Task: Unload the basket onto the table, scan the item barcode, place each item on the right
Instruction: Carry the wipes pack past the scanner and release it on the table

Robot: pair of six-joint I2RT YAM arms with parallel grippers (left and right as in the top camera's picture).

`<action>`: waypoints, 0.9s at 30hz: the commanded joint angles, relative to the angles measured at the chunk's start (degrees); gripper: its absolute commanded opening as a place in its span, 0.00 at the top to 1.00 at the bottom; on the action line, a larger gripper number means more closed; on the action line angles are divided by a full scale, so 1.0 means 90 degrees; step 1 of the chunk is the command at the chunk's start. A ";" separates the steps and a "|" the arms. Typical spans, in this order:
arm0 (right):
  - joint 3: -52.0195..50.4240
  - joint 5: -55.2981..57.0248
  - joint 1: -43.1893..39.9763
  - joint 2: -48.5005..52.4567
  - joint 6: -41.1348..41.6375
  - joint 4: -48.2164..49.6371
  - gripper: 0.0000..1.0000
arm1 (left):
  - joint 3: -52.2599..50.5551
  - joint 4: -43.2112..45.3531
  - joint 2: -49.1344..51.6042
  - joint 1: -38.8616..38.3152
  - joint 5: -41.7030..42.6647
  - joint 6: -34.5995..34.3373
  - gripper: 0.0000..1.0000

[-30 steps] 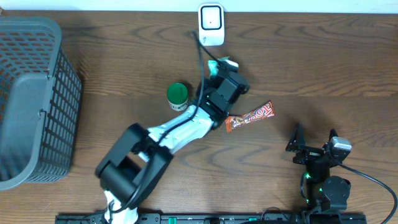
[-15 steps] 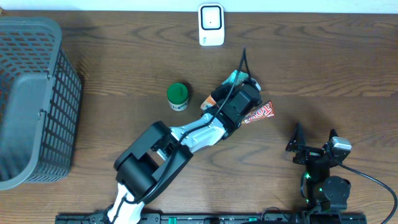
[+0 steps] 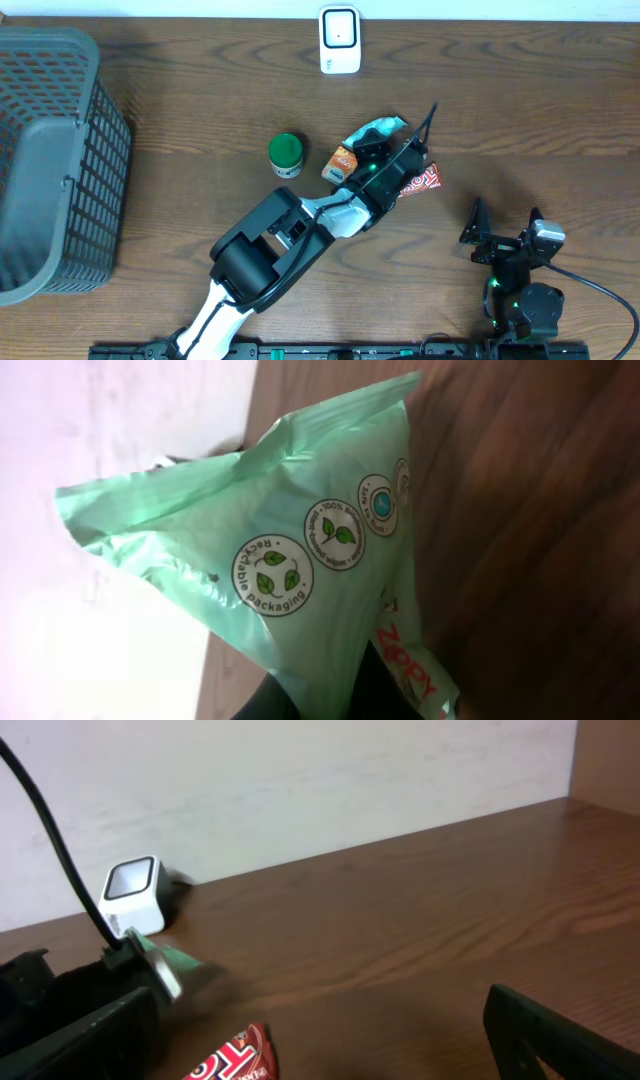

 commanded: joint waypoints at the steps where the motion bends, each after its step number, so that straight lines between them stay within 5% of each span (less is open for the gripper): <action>1: -0.0010 0.0007 0.0085 -0.0022 0.0010 -0.0015 0.01 | 0.0041 0.0085 0.0024 -0.0041 -0.0231 0.0311 0.92; 9: -0.0010 0.0007 0.0085 -0.0022 0.0010 -0.0015 0.01 | 0.0036 -0.0277 0.0024 -0.0291 -0.0294 0.0311 0.83; 15: -0.0010 0.0007 0.0085 -0.0022 0.0010 -0.0015 0.01 | 0.0036 -0.0301 0.0022 -0.0644 -0.0763 0.0304 0.42; 27: -0.0010 0.0007 0.0085 -0.0022 0.0010 -0.0015 0.01 | 0.0039 0.0947 -0.0141 -0.0624 -0.1736 0.0238 0.20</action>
